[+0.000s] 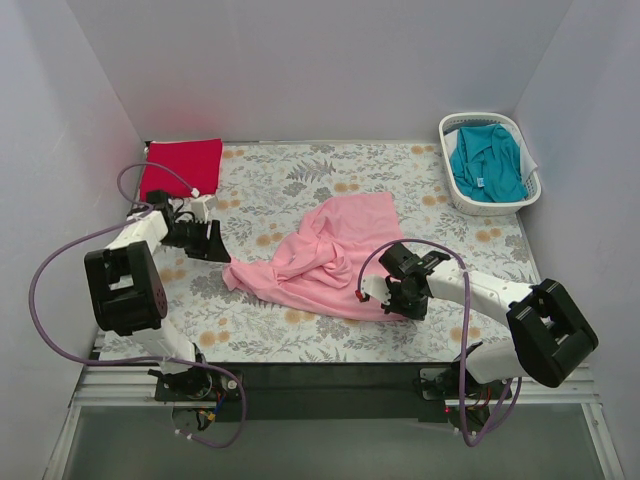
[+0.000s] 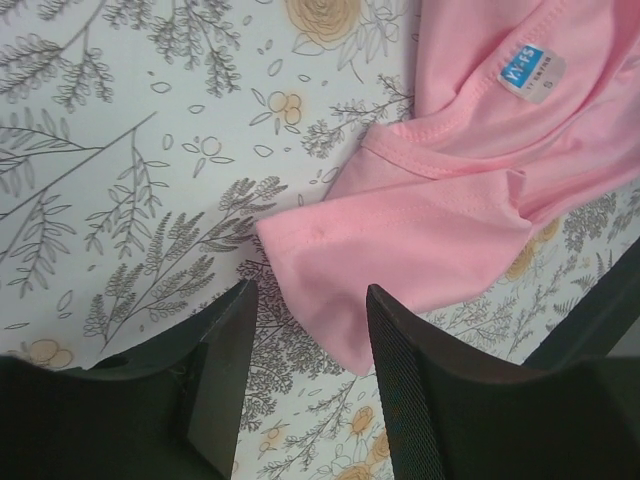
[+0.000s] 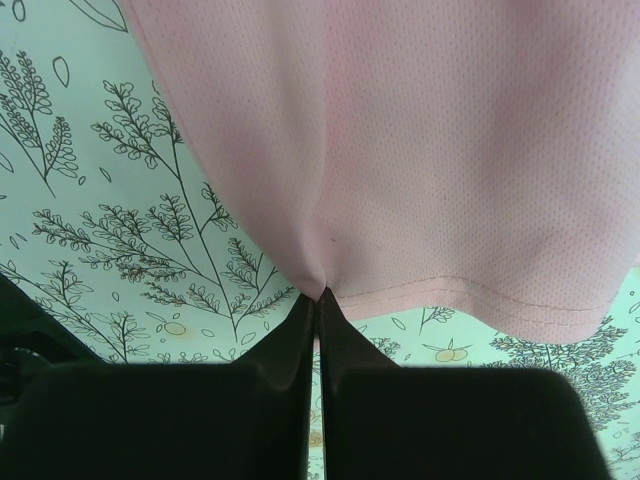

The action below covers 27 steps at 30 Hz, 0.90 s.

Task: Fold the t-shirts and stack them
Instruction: Flatten the tshirt out

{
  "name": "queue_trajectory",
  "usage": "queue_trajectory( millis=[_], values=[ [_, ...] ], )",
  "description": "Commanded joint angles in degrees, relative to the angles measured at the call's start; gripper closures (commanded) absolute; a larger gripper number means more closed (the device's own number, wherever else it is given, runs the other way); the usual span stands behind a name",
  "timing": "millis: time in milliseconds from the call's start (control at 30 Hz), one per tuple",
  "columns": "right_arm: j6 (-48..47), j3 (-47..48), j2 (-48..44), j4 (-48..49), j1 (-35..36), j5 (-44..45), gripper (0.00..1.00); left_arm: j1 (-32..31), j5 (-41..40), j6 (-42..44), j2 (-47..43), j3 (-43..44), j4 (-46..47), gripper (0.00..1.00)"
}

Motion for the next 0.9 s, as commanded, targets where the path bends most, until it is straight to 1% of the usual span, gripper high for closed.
queue_trajectory(
  millis=[0,67,233,400,533,733,867],
  values=[
    [-0.75,1.30,0.19,-1.09,-0.09,-1.07,0.99,0.10,-3.86,-3.54,1.09,3.69,3.56,0.53],
    [-0.75,1.13,0.18,-1.18,-0.09,-0.89,0.99,0.01,-4.83,-3.90,3.02,4.83,2.86,0.53],
    [-0.93,0.69,0.45,-0.91,-0.17,-1.24,0.99,-0.07,-3.52,-5.65,6.01,7.03,0.14,0.50],
    [-1.10,0.60,0.89,-1.00,-0.09,-1.33,0.99,-1.47,-5.79,-7.76,7.33,5.46,1.45,0.50],
    [-1.28,0.42,0.80,-0.91,-0.09,-1.15,0.99,-2.36,-6.95,-8.99,9.00,4.58,0.75,0.50],
    [-1.28,0.42,0.89,-0.91,-0.17,-1.24,0.99,-2.71,-3.44,-11.01,11.90,5.01,-1.18,0.51],
    [-1.28,0.25,0.62,-0.91,-0.17,-1.15,0.99,-2.71,-2.12,-12.51,11.64,6.07,-0.31,0.65]
  ],
)
